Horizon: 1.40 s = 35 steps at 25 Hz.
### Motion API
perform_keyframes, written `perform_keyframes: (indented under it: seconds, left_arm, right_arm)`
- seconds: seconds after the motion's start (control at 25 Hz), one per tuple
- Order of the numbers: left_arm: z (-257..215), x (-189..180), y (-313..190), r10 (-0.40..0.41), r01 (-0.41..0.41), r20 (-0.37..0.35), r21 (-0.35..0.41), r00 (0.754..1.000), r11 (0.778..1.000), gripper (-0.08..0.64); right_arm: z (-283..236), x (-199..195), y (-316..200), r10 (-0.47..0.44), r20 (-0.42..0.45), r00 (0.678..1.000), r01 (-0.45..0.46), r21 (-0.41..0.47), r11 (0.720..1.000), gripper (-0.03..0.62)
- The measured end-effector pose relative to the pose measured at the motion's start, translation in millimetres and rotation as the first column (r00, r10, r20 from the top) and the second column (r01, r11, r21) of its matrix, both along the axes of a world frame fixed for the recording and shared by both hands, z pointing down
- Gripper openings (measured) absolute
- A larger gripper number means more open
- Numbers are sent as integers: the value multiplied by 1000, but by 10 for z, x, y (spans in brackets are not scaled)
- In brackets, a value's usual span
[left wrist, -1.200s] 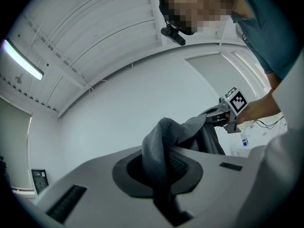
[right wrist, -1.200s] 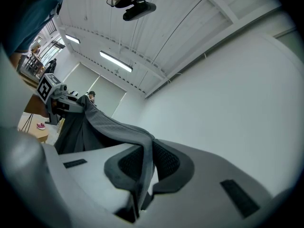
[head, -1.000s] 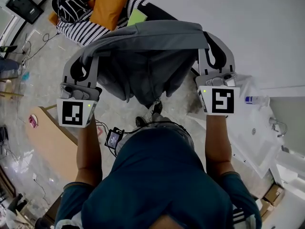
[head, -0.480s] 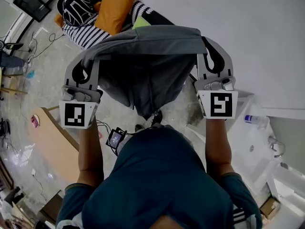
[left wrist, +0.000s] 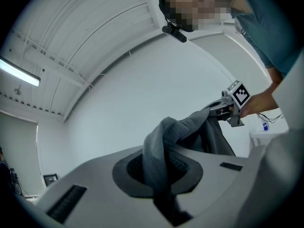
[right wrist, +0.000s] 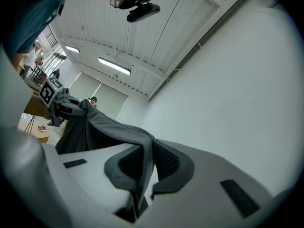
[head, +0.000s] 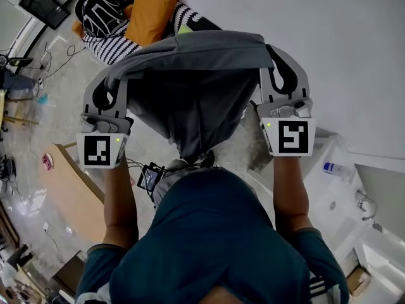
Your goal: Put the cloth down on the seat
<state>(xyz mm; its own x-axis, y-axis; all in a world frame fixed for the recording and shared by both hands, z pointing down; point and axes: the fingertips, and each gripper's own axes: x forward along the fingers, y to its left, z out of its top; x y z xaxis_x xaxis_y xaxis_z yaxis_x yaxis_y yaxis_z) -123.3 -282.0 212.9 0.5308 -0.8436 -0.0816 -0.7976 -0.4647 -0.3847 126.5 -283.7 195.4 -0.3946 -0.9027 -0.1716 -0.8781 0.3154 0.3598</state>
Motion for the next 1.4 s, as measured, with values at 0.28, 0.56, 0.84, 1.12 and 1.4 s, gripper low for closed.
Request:
perform_keyframes:
  seconds: [0.28, 0.56, 0.84, 1.12, 1.4]
  left_arm:
    - [20, 49, -187, -7, 6, 26, 10, 1000, 1000, 26]
    - [-8, 75, -513, 22, -23, 34, 19, 999, 1000, 26]
    - [-88, 128, -940, 90, -92, 48, 46, 995, 995, 25]
    - [95, 278, -1458, 154, -155, 52, 16, 987, 988, 26]
    - [368, 459, -1816, 186, -187, 116, -2, 976, 982, 26]
  right_arm:
    - [3, 108, -190, 8, -20, 1000, -8, 18, 1000, 31]
    - [-36, 163, -448, 54, -48, 997, -52, 33, 998, 31]
    - [-146, 224, -759, 129, -53, 990, -127, 50, 991, 31]
    - [11, 359, -1105, 196, -77, 978, -194, 25, 981, 31]
    - [294, 531, -1404, 220, -85, 972, -221, 4, 975, 31]
